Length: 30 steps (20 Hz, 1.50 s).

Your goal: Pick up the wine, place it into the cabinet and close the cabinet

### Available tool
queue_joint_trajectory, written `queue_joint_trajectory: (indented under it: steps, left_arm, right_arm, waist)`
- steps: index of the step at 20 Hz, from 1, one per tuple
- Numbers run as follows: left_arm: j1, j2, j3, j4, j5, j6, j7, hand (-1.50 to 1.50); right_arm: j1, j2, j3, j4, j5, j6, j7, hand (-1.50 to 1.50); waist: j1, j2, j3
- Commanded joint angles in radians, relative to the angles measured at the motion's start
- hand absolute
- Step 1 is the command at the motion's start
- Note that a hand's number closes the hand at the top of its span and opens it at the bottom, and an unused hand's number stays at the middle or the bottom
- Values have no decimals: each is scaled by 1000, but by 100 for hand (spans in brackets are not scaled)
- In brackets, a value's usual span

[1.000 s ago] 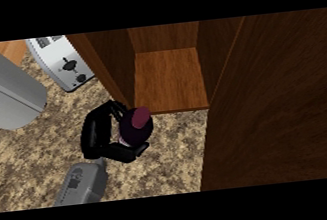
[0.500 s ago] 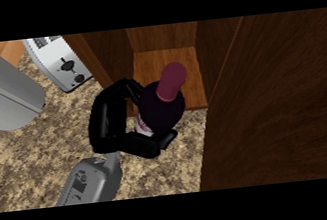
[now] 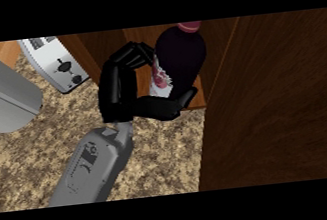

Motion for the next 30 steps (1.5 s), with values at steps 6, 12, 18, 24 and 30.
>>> queue_joint_trajectory:
  steps: [6, 12, 18, 24, 30]
  left_arm:
    - [-136, 0, -5, 191, -68, 57, -48, 150]
    - [-132, 0, 12, 292, -103, 32, -135, 150]
    - [-141, 0, 5, 356, -51, 33, -193, 150]
    - [-138, 0, -57, 509, 74, 96, -377, 150]
    - [-151, 0, -60, 592, 122, 64, -386, 150]
  right_arm:
    - [40, 24, -14, -45, -86, 19, -27, -150]
    - [12, 14, -32, -33, -103, 30, -17, -150]
    - [0, 24, 3, -85, -55, -11, 48, -150]
    - [41, 31, -11, -101, -105, 28, 29, -150]
    - [-6, 29, 11, -64, -54, 4, 53, -150]
  waist:
    - [2, 4, 0]
    - [6, 3, 0]
    - [5, 1, -1]
    - [-20, 6, -1]
    - [-7, 3, -1]
